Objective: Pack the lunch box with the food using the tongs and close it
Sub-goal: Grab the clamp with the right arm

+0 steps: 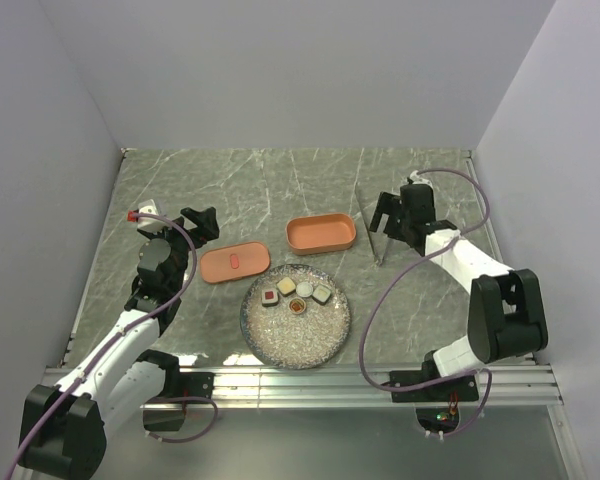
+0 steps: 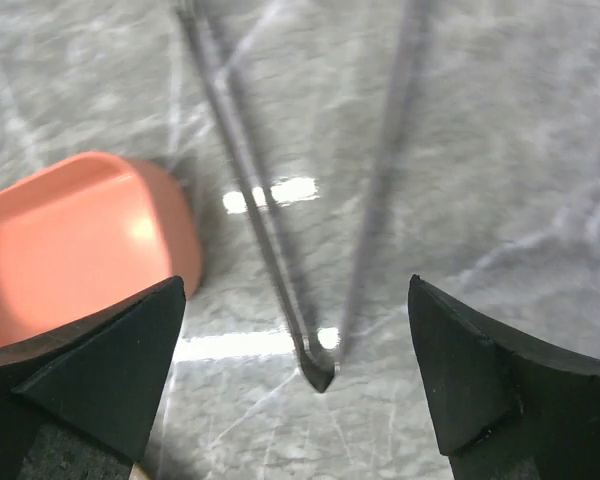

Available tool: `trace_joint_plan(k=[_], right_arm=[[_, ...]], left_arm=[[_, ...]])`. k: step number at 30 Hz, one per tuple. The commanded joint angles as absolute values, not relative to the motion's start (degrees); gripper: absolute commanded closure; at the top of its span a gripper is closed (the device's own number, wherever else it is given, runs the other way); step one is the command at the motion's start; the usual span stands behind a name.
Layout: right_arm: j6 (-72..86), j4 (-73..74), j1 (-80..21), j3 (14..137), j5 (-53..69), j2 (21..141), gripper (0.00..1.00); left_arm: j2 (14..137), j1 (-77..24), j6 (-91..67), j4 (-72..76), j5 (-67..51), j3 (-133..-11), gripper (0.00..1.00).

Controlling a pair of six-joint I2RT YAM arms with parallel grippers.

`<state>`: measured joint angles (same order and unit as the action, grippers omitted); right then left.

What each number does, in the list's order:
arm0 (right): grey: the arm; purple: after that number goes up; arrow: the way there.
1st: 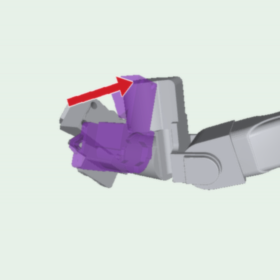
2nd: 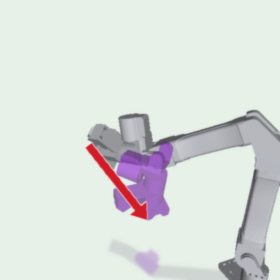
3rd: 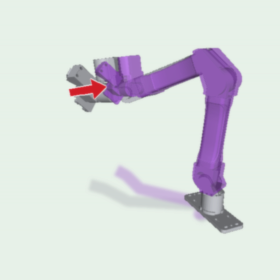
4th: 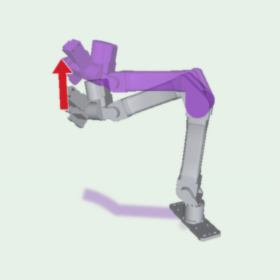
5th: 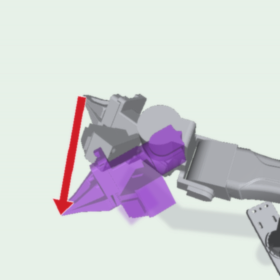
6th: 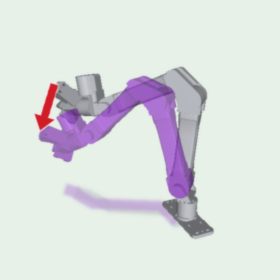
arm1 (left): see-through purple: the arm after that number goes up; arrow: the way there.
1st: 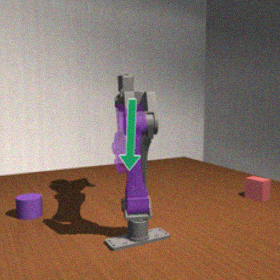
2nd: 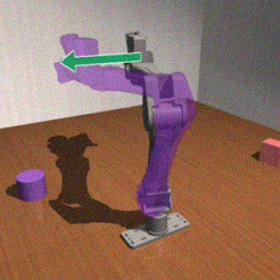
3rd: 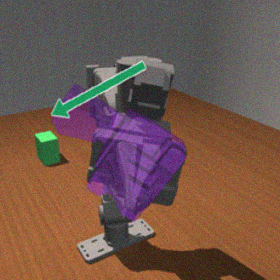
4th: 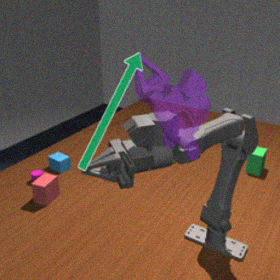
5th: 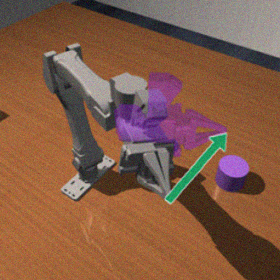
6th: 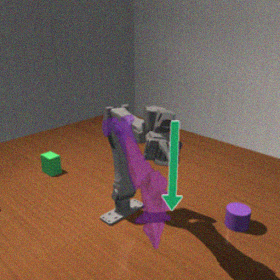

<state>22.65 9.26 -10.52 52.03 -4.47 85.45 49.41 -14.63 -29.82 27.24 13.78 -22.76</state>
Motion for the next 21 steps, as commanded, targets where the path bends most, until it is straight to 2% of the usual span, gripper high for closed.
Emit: trace_joint_plan(k=[1, 21], right_arm=[[19.60, 5.01, -10.99, 50.71, 1.32, 84.37, 0.00], [20.74, 18.45, -12.92, 65.82, -5.19, 103.43, 0.02]], left_arm=[[48.87, -14.41, -30.50, 29.88, 13.80, -22.85, 0.01], [47.72, -14.41, -30.50, 29.88, 13.80, -22.41, 0.01]])
